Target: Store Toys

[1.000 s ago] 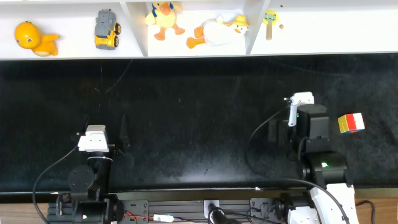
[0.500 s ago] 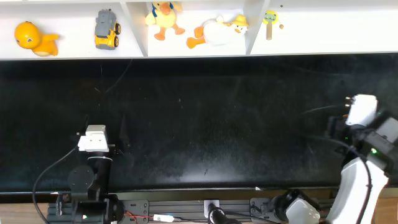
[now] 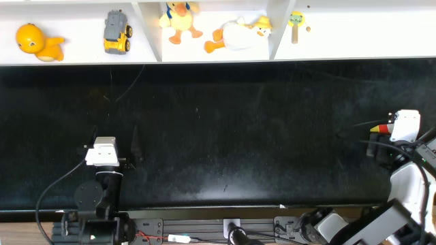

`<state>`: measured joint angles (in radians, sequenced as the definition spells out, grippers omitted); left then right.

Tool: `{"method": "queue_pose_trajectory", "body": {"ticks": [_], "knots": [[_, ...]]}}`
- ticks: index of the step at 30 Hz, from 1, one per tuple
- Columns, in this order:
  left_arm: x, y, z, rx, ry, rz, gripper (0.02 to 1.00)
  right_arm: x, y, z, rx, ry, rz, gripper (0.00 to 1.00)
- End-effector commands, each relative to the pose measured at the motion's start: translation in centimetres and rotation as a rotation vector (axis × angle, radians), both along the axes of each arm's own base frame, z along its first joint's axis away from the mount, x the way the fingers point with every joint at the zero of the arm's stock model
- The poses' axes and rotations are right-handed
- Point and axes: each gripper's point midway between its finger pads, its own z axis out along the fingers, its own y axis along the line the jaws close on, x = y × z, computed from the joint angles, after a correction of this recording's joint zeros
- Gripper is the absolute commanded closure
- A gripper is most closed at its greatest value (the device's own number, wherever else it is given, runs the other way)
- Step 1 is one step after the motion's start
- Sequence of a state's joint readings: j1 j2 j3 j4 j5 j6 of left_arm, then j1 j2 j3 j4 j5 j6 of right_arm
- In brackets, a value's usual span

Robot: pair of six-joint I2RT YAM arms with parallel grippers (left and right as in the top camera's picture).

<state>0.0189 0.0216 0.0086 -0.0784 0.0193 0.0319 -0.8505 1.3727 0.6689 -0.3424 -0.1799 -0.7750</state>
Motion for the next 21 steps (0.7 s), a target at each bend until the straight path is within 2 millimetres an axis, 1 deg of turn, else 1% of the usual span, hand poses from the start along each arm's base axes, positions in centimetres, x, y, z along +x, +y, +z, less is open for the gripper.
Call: {"method": "queue_pose_trajectory", "body": {"ticks": [1, 3, 4, 6, 8, 10, 11, 12, 13, 14, 18, 21], "knots": [[-0.05, -0.44, 0.11, -0.005, -0.006, -0.021, 0.02, 0.8, 0.29, -0.87, 0.039, -0.025, 0.034, 0.045], [-0.05, -0.44, 0.11, -0.005, -0.006, -0.021, 0.02, 1.24, 0.7, -1.07, 0.064, -0.044, 0.051, 0.036], [-0.05, -0.44, 0.11, -0.005, -0.006, -0.021, 0.02, 1.42, 0.92, -1.08, 0.076, -0.053, 0.06, 0.003], [-0.05, -0.44, 0.11, -0.005, -0.006, -0.021, 0.02, 1.6, 1.18, -1.1, 0.099, -0.067, 0.056, 0.027], [-0.05, -0.44, 0.11, -0.005, -0.006, -0.021, 0.02, 1.6, 1.16, -1.13, 0.117, -0.074, 0.03, 0.106], [-0.05, -0.44, 0.11, -0.005, -0.006, -0.021, 0.02, 1.53, 1.19, -1.19, 0.126, -0.073, 0.017, 0.213], [-0.05, -0.44, 0.11, -0.005, -0.006, -0.021, 0.02, 1.46, 1.19, -1.25, 0.126, -0.069, 0.015, 0.288], [-0.05, -0.44, 0.11, -0.005, -0.006, -0.021, 0.02, 1.41, 1.17, -1.28, 0.126, -0.067, 0.013, 0.334], [-0.05, -0.44, 0.11, -0.005, -0.006, -0.021, 0.02, 1.32, 1.09, -1.32, 0.125, -0.063, 0.004, 0.419], [-0.05, -0.44, 0.11, -0.005, -0.006, -0.021, 0.02, 1.3, 1.04, -1.33, 0.124, -0.062, 0.001, 0.461], [-0.05, -0.44, 0.11, -0.005, -0.006, -0.021, 0.02, 1.26, 0.99, -1.33, 0.121, -0.06, -0.001, 0.531], [-0.05, -0.44, 0.11, -0.005, -0.006, -0.021, 0.02, 1.47, 0.94, -0.91, 0.132, -0.08, -0.03, 0.56]]}}
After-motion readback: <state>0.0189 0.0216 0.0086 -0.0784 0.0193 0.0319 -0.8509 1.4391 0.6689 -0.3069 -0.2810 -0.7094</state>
